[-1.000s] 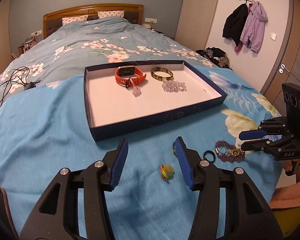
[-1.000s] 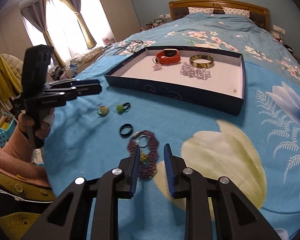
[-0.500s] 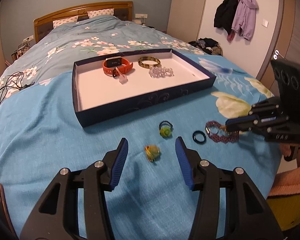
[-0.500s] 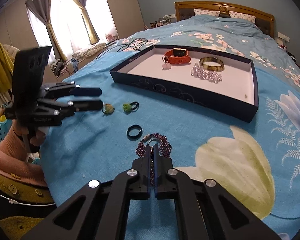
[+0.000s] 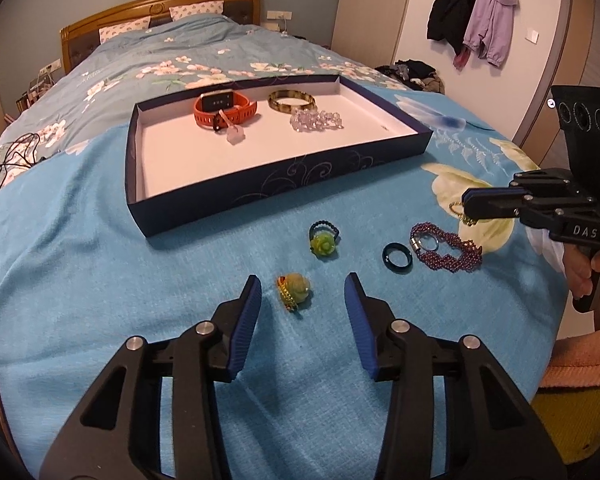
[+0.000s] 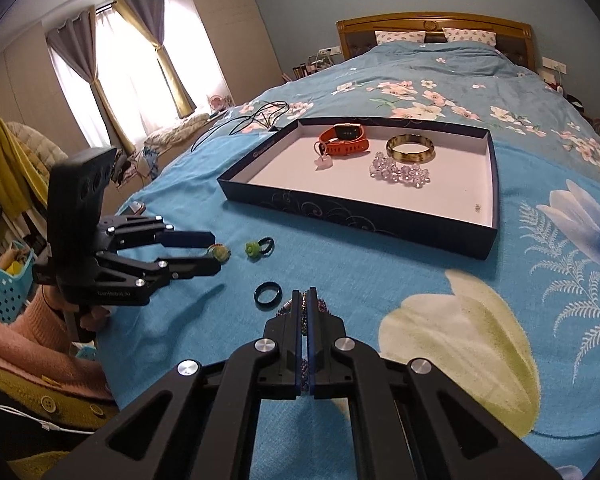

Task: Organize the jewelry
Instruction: 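Grasp the dark red beaded bracelet with the right gripper while the left gripper approaches the green ring, then grasp the green ring with the left gripper while the right gripper lifts the bracelet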

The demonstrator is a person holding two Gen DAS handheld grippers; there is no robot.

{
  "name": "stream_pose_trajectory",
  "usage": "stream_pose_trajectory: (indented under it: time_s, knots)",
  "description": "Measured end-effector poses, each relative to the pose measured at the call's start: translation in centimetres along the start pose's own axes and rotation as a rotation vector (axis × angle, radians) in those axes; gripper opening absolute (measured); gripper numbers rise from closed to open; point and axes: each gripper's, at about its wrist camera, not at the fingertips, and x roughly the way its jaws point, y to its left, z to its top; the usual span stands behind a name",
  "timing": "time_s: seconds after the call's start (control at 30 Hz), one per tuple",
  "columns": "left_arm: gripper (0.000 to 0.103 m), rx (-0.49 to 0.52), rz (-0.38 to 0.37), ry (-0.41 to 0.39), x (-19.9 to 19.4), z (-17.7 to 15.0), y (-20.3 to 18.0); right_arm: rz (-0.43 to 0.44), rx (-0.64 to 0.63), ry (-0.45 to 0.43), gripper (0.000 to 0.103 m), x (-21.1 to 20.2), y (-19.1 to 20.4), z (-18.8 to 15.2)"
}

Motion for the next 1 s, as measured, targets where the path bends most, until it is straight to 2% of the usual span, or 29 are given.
stream_pose_trajectory:
  time_s: [0.23,0.33,0.37,0.43,0.63,1.0]
  knots:
    - [0.028,-0.029,-0.020,0.023,0.6,0.1,0.6,0.009,0.031,-0.010,0.001,-0.1,-0.7,0.1]
    - [0.026,-0.030,-0.019,0.025,0.7,0.1,0.7,0.014,0.038,-0.014,0.001,0.0,-0.8,0.1]
    - [0.020,-0.029,-0.019,0.026,0.7,0.1,0.7,0.013,0.037,-0.016,0.001,0.1,-0.8,0.1]
    - [0.016,-0.029,-0.017,0.028,0.7,0.1,0.7,0.014,0.041,-0.019,0.001,0.1,-0.9,0.2]
    - [0.015,-0.031,-0.011,0.015,0.4,0.1,0.5,0.013,0.048,-0.035,0.001,0.1,-1.1,0.5]
    - [0.015,-0.016,-0.018,-0.057,-1.5,1.2,-0.1,0.019,0.045,-0.062,0.001,0.2,-1.2,1.6]
